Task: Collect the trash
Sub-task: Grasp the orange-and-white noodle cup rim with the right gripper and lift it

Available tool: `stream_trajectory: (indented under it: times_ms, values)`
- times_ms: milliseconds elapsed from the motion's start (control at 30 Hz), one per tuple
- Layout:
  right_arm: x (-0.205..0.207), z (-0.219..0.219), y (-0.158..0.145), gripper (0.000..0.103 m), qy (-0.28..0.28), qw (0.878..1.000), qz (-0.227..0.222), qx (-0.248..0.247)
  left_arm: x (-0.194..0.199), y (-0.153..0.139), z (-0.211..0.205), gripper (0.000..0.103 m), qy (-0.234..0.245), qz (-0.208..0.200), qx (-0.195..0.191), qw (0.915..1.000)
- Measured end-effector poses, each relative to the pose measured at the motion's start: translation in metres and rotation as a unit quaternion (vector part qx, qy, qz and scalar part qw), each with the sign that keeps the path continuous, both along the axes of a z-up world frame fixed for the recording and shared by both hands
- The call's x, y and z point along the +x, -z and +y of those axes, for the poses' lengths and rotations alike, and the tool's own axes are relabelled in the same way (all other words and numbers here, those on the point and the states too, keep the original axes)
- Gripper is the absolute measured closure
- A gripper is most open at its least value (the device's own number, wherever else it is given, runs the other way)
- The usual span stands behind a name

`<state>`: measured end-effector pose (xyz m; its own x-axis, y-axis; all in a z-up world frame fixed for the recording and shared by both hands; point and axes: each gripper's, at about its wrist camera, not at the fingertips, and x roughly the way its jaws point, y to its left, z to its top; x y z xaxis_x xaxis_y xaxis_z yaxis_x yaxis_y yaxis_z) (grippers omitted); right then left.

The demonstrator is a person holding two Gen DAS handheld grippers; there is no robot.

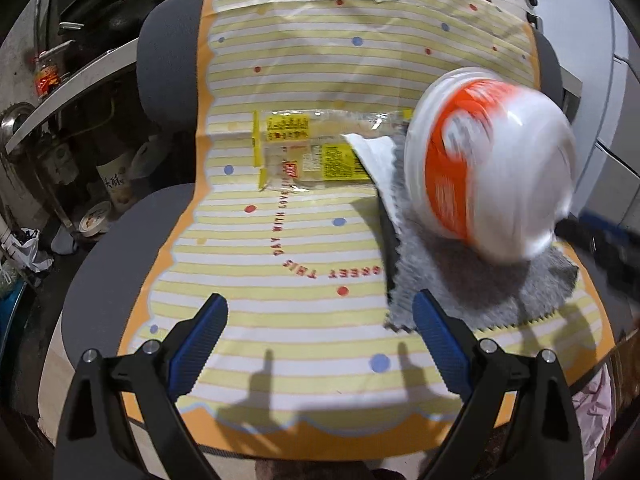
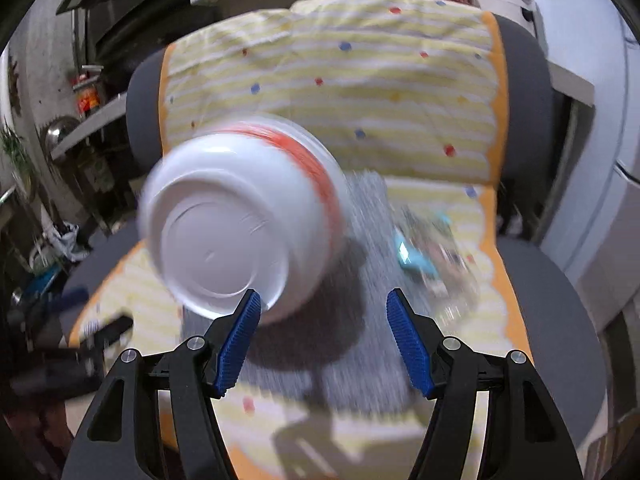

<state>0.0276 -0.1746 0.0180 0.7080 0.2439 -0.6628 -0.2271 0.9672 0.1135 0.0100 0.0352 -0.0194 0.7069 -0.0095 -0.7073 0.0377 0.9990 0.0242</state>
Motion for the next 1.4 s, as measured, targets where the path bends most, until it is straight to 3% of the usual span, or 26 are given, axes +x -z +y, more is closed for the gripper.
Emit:
stream_trajectory:
  times_ms: [167, 400, 667, 867, 933, 1033, 1100, 1233, 1400]
  values:
    - [-0.035, -0.017, 0.012, 0.035, -0.014, 0.998, 0.040, 0.039, -0.013, 0.006, -0.027, 0.012, 0.029, 0.015, 0.010, 0.9994]
    - [-0.056, -0.032, 0.026, 0.035, 0.010, 0.998, 0.052, 0.028, -0.023, 0.017, -0.041, 0.012, 0.040, 0.035, 0.024, 0.9983]
    - [-0.074, -0.060, 0.022, 0.035, 0.045, 0.998, 0.035, 0.024, -0.028, 0.011, -0.037, 0.012, 0.039, 0.031, 0.009, 0.9987]
    - [-0.074, -0.074, 0.035, 0.035, 0.075, 0.996, 0.045, -0.013, -0.038, -0.005, -0.032, 0.012, 0.048, 0.010, -0.028, 0.9984]
    - [-0.077, -0.083, 0.035, 0.038, 0.097, 0.994, 0.039, -0.025, -0.040, -0.011, -0.036, 0.012, 0.055, -0.003, -0.025, 0.9982]
    - [-0.085, -0.100, 0.026, 0.057, 0.135, 0.991, 0.012, -0.015, -0.040, -0.016, -0.043, 0.012, 0.056, -0.020, -0.011, 0.9982]
    - [-0.089, -0.105, 0.014, 0.064, 0.123, 0.992, -0.009, 0.026, -0.037, -0.015, -0.047, 0.012, 0.056, -0.025, -0.006, 0.9981]
    - [-0.076, -0.091, 0.006, 0.061, 0.068, 0.995, 0.000, 0.075, -0.033, -0.012, -0.048, 0.012, 0.054, -0.021, -0.010, 0.9983]
    - [-0.048, -0.062, 0.019, 0.059, 0.051, 0.996, 0.030, 0.067, -0.033, -0.009, -0.041, 0.012, 0.050, -0.017, -0.009, 0.9986]
